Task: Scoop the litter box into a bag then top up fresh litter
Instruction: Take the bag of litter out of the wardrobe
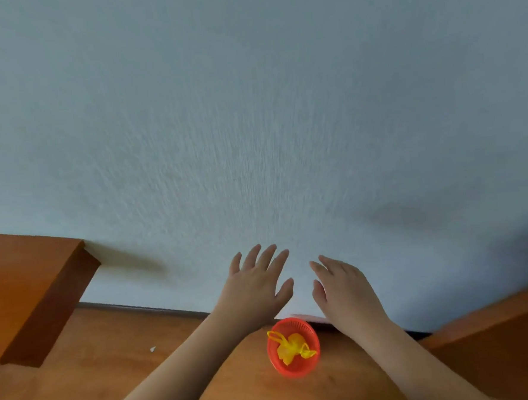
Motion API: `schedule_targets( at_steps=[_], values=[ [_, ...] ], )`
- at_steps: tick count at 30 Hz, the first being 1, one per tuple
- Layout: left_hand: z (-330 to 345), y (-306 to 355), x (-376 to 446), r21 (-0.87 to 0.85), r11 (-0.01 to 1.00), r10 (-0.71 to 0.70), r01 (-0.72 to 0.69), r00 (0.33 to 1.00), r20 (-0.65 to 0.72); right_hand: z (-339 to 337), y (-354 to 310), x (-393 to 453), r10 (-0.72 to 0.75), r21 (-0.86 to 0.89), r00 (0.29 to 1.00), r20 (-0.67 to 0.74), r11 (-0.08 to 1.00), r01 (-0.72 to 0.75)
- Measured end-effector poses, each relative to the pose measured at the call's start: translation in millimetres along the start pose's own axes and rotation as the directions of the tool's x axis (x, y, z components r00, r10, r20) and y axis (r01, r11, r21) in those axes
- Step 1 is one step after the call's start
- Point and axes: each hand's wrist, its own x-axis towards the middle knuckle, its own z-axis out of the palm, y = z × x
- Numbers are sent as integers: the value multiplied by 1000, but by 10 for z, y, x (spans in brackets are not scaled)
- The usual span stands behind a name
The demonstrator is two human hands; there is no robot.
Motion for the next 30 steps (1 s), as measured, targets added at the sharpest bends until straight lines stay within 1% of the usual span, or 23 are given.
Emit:
schedule_targets(
  at_steps=[3, 6, 9, 12, 14, 16, 20, 23, 30],
  values=[
    [-121, -38, 79, 53, 990, 128, -127, 992, -20, -92, -147, -144, 130, 35, 990, -60, 991, -128],
    [-306, -33, 127, 52, 969, 247, -243, 967, -71, -223, -203, -373, 267, 46, 955, -127, 964, -263],
    [-378, 66, 158, 80, 921, 385, -381, 922, -41, -321, -199, -684, 404, 85, 891, -206, 915, -395],
    [-308, 376, 160, 112, 851, 519, -513, 855, -22, -378, -155, -1127, 557, 112, 794, -244, 830, -547],
    [-271, 696, 60, 137, 781, 620, -610, 784, -41, -447, -169, -1522, 642, 125, 718, -268, 762, -635],
    [-277, 1031, -114, 127, 701, 710, -702, 704, -27, -490, -178, -1926, 731, 120, 644, -224, 676, -727],
    [-281, 1713, -544, 135, 525, 847, -841, 532, 21, -413, -180, -2740, 881, 150, 437, -180, 463, -873],
    [-160, 2193, -942, 134, 404, 910, -905, 412, 37, -274, -229, -3355, 938, 181, 308, -158, 334, -925],
    [182, 3236, -2279, 120, 105, 988, -987, 118, 103, 21, -500, -4956, 983, 235, 94, -156, 129, -964]
  ],
)
